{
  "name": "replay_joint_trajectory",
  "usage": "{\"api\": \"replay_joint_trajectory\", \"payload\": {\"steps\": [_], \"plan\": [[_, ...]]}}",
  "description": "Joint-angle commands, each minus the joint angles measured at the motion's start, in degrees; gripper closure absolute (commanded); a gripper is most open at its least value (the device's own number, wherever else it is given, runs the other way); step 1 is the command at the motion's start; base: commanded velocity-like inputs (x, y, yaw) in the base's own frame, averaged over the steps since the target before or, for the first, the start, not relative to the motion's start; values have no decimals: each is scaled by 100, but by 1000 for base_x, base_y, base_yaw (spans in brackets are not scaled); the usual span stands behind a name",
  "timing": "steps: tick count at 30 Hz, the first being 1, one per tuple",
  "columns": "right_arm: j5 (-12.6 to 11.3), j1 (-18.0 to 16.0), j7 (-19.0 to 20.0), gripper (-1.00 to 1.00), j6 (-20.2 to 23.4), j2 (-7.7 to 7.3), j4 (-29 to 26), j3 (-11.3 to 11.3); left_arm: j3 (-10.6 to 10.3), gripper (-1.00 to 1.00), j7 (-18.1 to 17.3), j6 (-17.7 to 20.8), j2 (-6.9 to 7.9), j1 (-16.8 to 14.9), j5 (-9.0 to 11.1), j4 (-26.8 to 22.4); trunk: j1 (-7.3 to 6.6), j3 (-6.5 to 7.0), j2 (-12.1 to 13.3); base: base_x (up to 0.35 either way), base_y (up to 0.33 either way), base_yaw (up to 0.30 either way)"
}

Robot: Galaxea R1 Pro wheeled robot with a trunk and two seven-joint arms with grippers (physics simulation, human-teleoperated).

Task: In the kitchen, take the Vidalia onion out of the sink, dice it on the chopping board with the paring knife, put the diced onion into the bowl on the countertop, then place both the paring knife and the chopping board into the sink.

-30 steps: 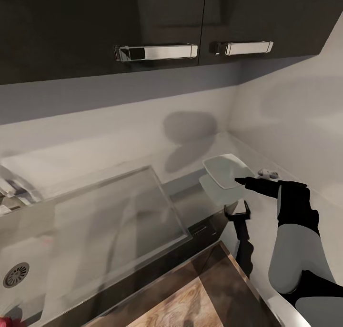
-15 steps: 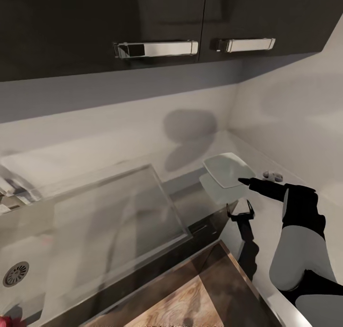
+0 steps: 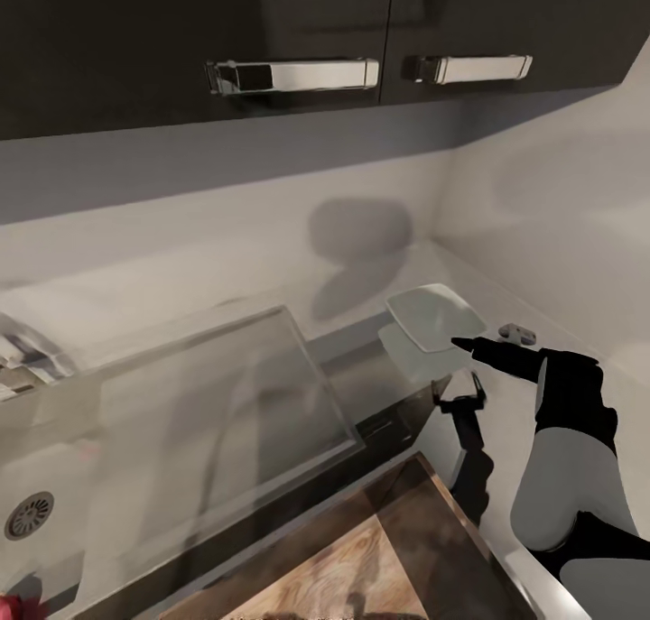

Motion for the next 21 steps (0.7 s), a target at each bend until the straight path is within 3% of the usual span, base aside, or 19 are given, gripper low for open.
{"api": "replay_joint_trajectory", "payload": {"steps": [1,21], "plan": [[59,-7,59,-100,10,2,-5,-16,4,-100,0,-6,-1,3,13,-9,3,-18,-10,19,0,0],[59,-8,67,-100,10,2,-5,-11,0,-100,0,-8,-1,3,13,-9,3,-203,-10,35,0,0]]}}
